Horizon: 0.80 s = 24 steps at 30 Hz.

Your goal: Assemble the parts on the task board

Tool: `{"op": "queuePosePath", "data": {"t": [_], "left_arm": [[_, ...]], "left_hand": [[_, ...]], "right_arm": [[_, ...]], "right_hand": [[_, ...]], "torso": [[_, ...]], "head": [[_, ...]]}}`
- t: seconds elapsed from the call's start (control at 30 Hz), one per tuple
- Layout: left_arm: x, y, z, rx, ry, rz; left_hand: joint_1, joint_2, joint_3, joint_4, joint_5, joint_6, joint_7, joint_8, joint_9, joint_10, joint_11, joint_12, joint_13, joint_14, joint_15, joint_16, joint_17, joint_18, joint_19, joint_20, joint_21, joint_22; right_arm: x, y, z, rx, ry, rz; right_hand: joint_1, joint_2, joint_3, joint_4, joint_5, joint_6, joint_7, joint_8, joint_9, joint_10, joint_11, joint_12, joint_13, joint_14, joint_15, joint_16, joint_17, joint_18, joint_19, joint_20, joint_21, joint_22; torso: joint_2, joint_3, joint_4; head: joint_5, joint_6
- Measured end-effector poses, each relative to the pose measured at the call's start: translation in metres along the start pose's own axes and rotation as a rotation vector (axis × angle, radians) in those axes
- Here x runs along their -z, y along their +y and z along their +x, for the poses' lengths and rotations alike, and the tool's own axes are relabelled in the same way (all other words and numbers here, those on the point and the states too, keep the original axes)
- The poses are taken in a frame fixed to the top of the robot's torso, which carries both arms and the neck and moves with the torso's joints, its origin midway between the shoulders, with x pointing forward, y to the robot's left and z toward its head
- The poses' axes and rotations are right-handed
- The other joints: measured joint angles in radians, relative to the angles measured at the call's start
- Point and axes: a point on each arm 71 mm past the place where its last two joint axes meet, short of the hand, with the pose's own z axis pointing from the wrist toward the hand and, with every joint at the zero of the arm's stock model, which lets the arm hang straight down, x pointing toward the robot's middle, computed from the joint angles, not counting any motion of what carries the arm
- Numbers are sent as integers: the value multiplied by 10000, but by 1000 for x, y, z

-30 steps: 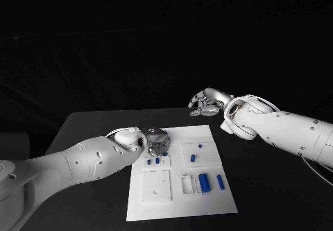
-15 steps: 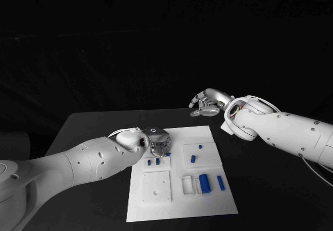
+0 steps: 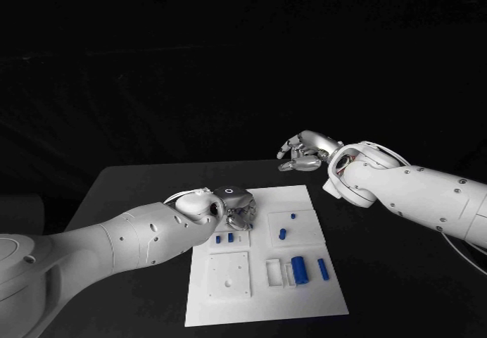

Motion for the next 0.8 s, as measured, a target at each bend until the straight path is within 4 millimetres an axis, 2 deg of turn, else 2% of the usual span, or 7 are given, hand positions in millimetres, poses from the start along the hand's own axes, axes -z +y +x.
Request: {"op": "queuePosePath", "data": {"t": [0.2,0.3,0.43,0.8], "left_arm": [[-3,-3,0,120,-9,-109],[-4,-2,-1,147,-14,-217],[-5,0,-1,162,-24,-411],[-8,6,-3,250,-263,-902]], "left_hand": [[-104,-74,-91,104,0,127,-46,116,66,24,-24,0,-5,24,-24,0,-1,-34,0,0,0,-12],[-161,-41,-138,150,0,162,-81,172,91,68,-69,0,-5,39,-39,0,-1,-8,0,0,0,-19],[-208,6,-178,191,0,205,-124,230,129,70,-71,0,-5,73,-73,0,-1,115,0,0,0,-23],[-246,48,-248,260,0,217,-137,329,171,136,-137,0,-16,108,-108,0,-3,117,36,-34,0,-43]], "right_arm": [[0,0,1,11,-34,73],[0,2,3,30,-19,82],[1,4,4,60,-42,95],[3,5,5,181,-290,299]], "right_hand": [[0,0,0,0,0,0,0,0,0,-6,7,0,9,12,13,3,8,-1,4,4,39,0],[-39,-39,0,0,0,0,0,0,10,-21,23,0,9,13,14,3,21,0,-8,-7,41,0],[-39,-39,28,28,-180,0,1,0,23,-21,23,0,8,31,-4,-6,48,-3,-39,-37,41,5],[-108,-109,126,68,-737,34,-34,0,68,-5,37,0,19,83,-21,-50,114,-27,-2,-77,117,7]], "torso": [[0,0,5],[0,2,9],[-1,0,8],[-4,-19,8]], "head": [[1,0],[11,6],[16,19],[-7,74]]}}
